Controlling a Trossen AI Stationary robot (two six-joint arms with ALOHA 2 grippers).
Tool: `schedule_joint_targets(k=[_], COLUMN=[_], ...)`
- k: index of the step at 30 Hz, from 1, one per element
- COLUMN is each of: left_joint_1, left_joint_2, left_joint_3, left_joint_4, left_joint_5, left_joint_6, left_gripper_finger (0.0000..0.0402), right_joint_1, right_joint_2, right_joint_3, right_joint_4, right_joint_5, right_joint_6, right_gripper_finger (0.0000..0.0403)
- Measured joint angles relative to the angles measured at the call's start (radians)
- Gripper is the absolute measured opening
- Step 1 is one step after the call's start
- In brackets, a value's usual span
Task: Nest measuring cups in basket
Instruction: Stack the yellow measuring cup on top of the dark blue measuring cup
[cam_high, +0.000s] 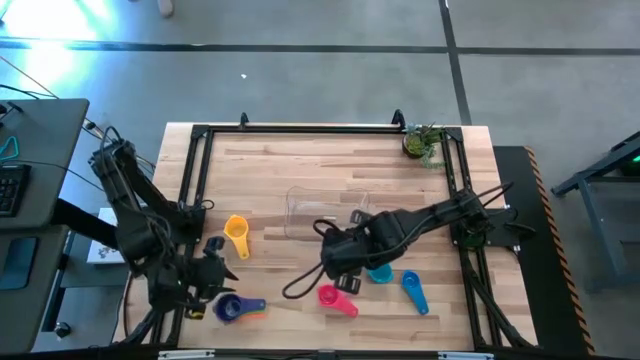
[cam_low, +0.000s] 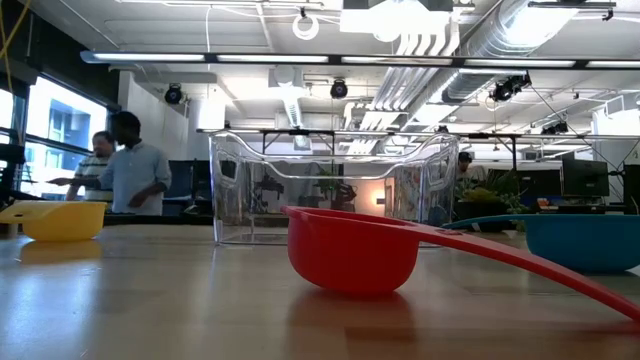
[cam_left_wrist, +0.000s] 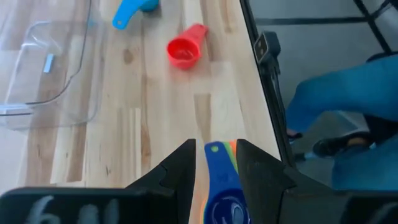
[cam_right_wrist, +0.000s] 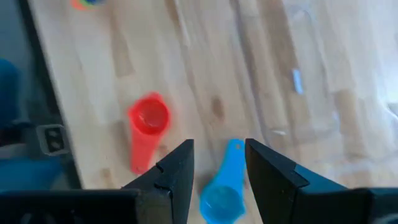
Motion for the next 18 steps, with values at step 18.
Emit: schedule_joint_targets(k=[18], left_joint_1=[0.150], left_joint_2=[-0.037], left_joint_3=[0.000], left_joint_4=[-0.030], left_joint_5=[-0.059], left_joint_6=[-0.052], left_gripper_finger=[0.0106], right_joint_1=[0.070], right_joint_2=[-0.044], right_joint_3=[-0.069], right_joint_4=[-0.014], right_joint_5=[0.099], right_joint_6=[-0.049], right_gripper_finger=[0.0135])
